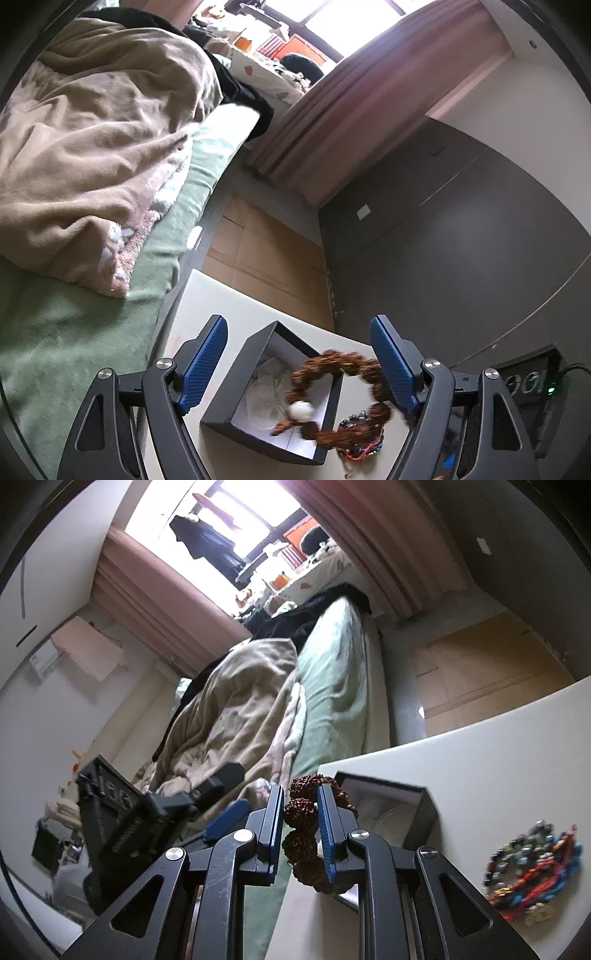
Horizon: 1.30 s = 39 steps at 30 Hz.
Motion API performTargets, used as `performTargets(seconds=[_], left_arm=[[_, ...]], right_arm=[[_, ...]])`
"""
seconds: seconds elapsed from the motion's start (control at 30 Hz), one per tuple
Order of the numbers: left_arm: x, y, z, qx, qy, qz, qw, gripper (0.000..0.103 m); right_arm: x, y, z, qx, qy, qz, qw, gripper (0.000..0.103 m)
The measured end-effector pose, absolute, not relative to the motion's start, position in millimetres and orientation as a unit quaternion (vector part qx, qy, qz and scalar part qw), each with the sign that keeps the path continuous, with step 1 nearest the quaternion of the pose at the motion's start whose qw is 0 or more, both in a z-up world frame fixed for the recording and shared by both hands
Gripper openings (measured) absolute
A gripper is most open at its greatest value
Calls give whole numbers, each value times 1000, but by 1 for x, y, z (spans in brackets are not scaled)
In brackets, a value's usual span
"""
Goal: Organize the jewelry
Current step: 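Lower the brown bead bracelet into the black box and open the right tool, then close the left tool on the red cord and beaded bracelets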
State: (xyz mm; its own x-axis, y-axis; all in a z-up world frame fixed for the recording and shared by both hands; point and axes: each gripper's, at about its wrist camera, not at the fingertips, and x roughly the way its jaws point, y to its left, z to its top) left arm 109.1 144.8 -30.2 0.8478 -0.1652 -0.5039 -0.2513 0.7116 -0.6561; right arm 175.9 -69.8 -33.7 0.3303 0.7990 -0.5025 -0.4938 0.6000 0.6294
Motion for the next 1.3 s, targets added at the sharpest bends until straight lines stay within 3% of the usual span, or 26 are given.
performTargets(seconds=[0.2,0.23,0.27,0.33,0.4,1.3], left_arm=[[109,147,-30,-382,275,24,882,80],[109,147,-30,-381,275,23,882,80],[108,146,-29,-380,275,22,883,80],[108,144,-28,-378,275,18,884,80],[108,142,-27,-376,276,17,885,80],[111,12,-35,-240,339,-50,908,80]], right_arm=[[187,-49,-63,144,464,368,792,21],[189,-47,-66,132,473,358,794,25],[191,-47,-68,121,485,352,791,31],[191,-51,-67,125,492,359,783,69],[188,-62,-57,132,471,359,795,76],[182,-241,-38,195,487,188,830,76]])
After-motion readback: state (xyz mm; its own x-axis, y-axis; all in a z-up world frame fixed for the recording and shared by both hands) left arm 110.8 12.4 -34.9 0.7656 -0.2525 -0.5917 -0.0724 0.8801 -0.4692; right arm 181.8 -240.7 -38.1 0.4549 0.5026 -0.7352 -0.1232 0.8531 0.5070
